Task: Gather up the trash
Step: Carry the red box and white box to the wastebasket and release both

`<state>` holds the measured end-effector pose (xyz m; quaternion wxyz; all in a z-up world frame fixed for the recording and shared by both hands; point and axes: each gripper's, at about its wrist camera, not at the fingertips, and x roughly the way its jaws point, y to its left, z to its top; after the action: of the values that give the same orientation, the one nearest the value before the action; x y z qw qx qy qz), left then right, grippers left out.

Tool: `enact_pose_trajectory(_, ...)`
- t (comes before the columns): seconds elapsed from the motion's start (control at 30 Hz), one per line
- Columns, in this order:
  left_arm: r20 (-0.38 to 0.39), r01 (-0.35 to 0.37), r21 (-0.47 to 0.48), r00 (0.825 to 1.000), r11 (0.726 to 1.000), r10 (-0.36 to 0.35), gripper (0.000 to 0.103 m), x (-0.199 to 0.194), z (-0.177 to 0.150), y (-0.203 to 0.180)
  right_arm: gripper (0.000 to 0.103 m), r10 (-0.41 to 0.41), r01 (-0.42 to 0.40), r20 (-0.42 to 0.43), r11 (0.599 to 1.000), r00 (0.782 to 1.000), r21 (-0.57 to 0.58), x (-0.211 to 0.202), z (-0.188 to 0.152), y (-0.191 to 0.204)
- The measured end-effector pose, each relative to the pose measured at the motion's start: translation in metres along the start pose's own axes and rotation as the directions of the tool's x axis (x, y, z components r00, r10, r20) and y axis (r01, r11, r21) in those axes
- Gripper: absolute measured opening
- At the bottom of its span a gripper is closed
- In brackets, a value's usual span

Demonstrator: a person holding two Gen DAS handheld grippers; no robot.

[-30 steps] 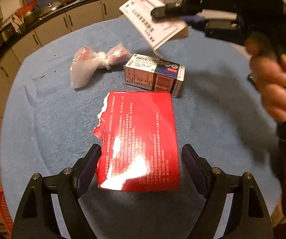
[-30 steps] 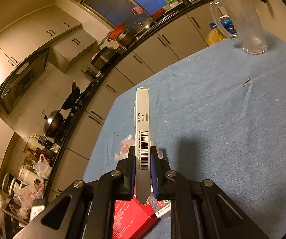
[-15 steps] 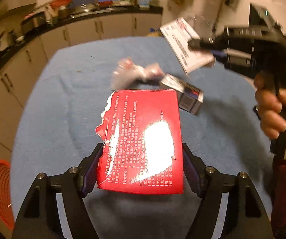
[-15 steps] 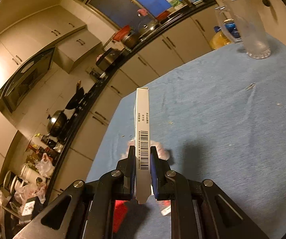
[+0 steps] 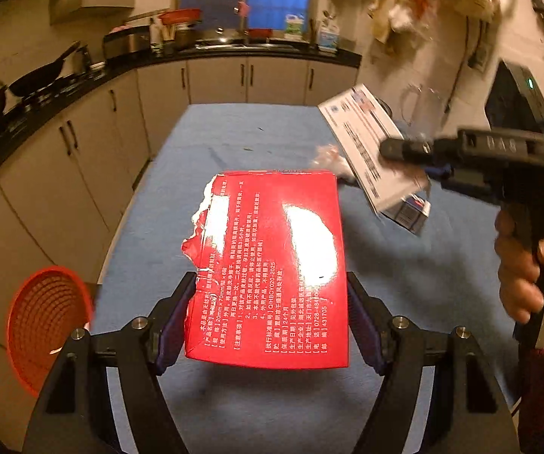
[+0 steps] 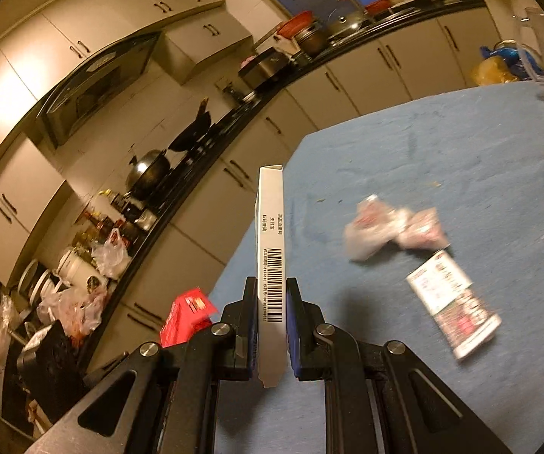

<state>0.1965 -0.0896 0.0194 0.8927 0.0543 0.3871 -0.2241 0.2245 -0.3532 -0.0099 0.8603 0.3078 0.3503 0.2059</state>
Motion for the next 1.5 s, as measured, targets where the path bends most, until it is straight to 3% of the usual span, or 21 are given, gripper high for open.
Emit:
enact_pose_trajectory(0.4, 0.048, -0.07, -0.12, 0.996, 0.99, 0.076, 0.073, -0.032, -0.012, 0.079, 0.014, 0.049, -0.05, -0.067, 0.998, 0.997, -0.026, 0.039, -0.021, 0.045)
enact_pose_trajectory(0.83, 0.039, -0.15, -0.25, 0.986, 0.957, 0.164, 0.074, -0.054, -0.049, 0.166, 0.014, 0.1, -0.122, -0.216, 0.988, 0.971, -0.091, 0.121, -0.052, 0.119)
enact_pose_trajectory(1.5, -0.031, -0.191, -0.445, 0.98, 0.875, 0.198, 0.074, -0.046, -0.109, 0.285, 0.014, 0.065, -0.136, -0.379, 0.977, 0.923, -0.164, 0.225, -0.085, 0.195)
